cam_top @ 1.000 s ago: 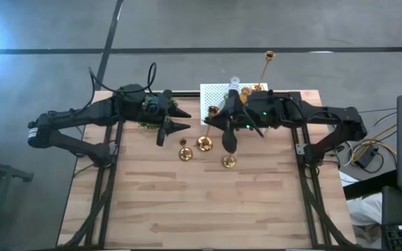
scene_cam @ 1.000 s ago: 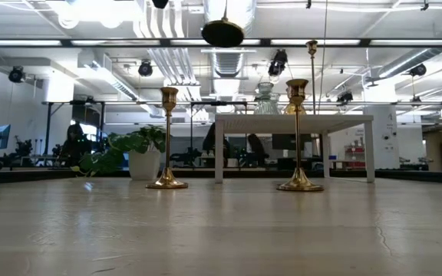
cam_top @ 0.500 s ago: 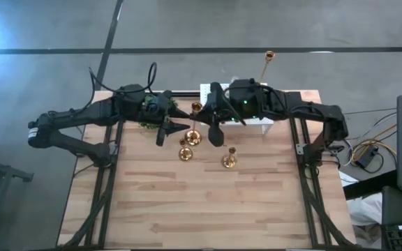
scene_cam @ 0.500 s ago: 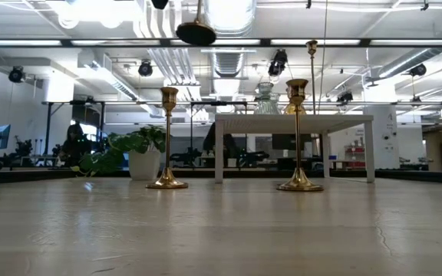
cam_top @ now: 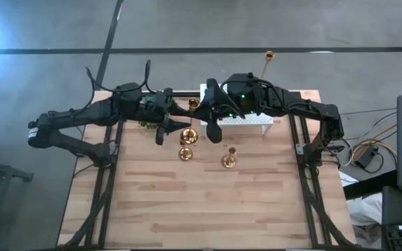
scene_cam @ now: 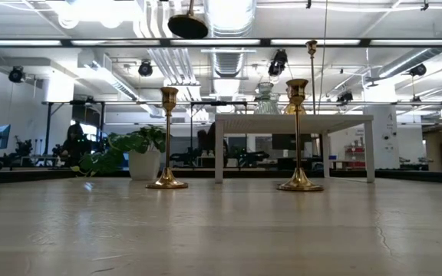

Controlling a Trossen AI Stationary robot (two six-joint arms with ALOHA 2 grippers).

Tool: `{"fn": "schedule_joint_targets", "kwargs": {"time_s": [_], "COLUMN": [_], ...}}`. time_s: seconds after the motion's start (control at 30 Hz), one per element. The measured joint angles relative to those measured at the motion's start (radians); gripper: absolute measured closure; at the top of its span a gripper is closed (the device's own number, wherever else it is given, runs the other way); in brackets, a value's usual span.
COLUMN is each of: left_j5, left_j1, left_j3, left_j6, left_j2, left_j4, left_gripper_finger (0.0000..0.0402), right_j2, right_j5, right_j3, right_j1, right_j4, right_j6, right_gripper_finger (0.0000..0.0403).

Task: Pick & Place candle stick holders
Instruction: Put the golden candle holder on the shelf

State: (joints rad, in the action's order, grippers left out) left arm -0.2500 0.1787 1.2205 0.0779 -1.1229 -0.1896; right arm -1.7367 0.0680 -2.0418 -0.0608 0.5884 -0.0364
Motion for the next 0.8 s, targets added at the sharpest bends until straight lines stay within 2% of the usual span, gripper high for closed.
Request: {"fn": "schedule_joint_targets", "kwargs": {"time_s": [0.33, 0.47, 0.57, 0.8], "left_j5": [-0.035, -0.04, -0.037, -0.022], "left_j1": [0.0, 0.0, 0.0, 0.001], "left_j3": [0.0, 0.0, 0.0, 0.0], "left_j6": [0.007, 0.022, 0.012, -0.044], "left_j2": [-0.049, -0.085, -0.09, -0.066], "left_j4": [0.068, 0.09, 0.102, 0.108], "left_gripper_finger": [0.0222, 0.0236, 0.0267, 0.0381], "right_j2": [0.0, 0.0, 0.001, 0.003], "right_j5": [0.034, 0.038, 0.038, 0.038], "right_j3": [0.002, 0.002, 0.002, 0.002], "right_j1": [-0.006, -0.009, -0.013, -0.013], "right_j4": [-0.018, -0.009, 0.019, 0.046], "right_j6": [0.005, 0.01, 0.01, 0.014], "right_gripper_finger": [0.0392, 0.0392, 0.0392, 0.0392]}}
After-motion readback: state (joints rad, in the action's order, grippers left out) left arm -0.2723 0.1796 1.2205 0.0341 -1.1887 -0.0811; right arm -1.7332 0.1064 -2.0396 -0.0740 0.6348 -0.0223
